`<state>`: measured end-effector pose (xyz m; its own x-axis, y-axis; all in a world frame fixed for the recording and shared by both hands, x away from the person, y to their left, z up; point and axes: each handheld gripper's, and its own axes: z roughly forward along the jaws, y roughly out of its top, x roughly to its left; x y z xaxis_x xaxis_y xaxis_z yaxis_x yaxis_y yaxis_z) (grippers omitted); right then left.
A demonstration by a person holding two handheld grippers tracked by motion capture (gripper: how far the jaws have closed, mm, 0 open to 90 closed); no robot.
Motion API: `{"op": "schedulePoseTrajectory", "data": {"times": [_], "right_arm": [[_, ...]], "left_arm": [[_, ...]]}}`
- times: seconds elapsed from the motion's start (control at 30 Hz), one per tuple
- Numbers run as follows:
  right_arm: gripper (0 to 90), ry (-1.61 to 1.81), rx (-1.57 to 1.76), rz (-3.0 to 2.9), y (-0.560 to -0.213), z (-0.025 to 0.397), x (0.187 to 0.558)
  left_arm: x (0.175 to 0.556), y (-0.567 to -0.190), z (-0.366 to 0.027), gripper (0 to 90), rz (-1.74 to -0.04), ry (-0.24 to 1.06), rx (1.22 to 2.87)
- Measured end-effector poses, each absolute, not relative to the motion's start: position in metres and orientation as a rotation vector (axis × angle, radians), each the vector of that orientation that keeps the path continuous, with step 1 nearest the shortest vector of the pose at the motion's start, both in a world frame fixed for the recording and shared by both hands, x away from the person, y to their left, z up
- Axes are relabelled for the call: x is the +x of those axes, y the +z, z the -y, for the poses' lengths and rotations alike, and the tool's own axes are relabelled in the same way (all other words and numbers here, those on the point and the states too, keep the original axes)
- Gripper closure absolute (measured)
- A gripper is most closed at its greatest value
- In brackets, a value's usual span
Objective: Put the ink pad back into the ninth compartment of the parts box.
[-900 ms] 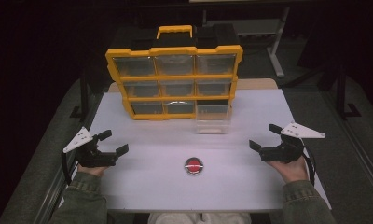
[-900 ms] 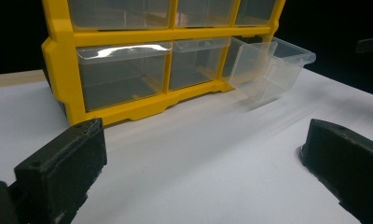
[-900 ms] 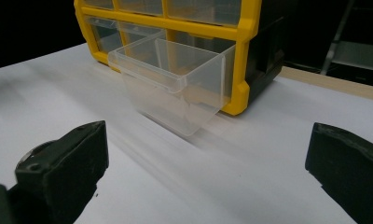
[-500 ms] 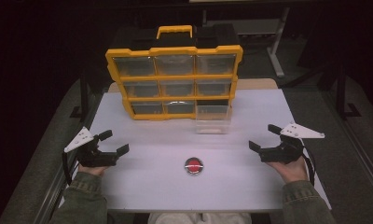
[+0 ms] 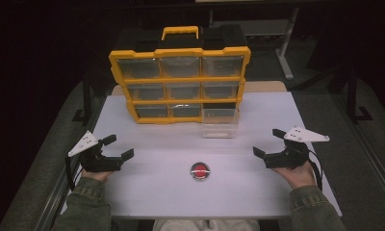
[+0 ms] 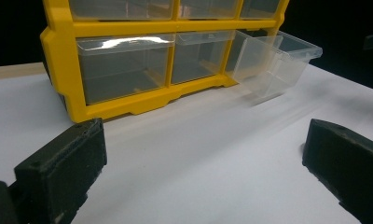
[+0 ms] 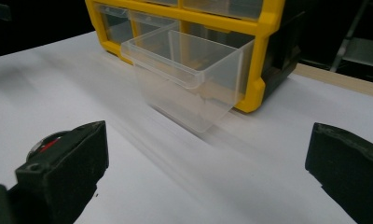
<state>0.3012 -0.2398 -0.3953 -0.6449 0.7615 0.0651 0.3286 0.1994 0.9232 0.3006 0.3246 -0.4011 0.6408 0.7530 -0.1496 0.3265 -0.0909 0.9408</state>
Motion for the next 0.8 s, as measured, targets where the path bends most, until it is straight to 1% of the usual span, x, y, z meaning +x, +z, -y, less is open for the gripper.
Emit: {"op": "schedulePoseTrajectory", "data": {"times": [0.13,0.8], "right_arm": [[0.0,1.456,0.995,-2.084,-0.390,0.233,0.301],[0.0,1.437,0.918,-2.189,-0.385,0.204,0.311]], "left_arm": [[0.300,-0.401,-0.323,0.0,-0.888,0.457,1.683],[0.300,-0.401,-0.323,0.0,-0.889,0.466,1.678]]}}
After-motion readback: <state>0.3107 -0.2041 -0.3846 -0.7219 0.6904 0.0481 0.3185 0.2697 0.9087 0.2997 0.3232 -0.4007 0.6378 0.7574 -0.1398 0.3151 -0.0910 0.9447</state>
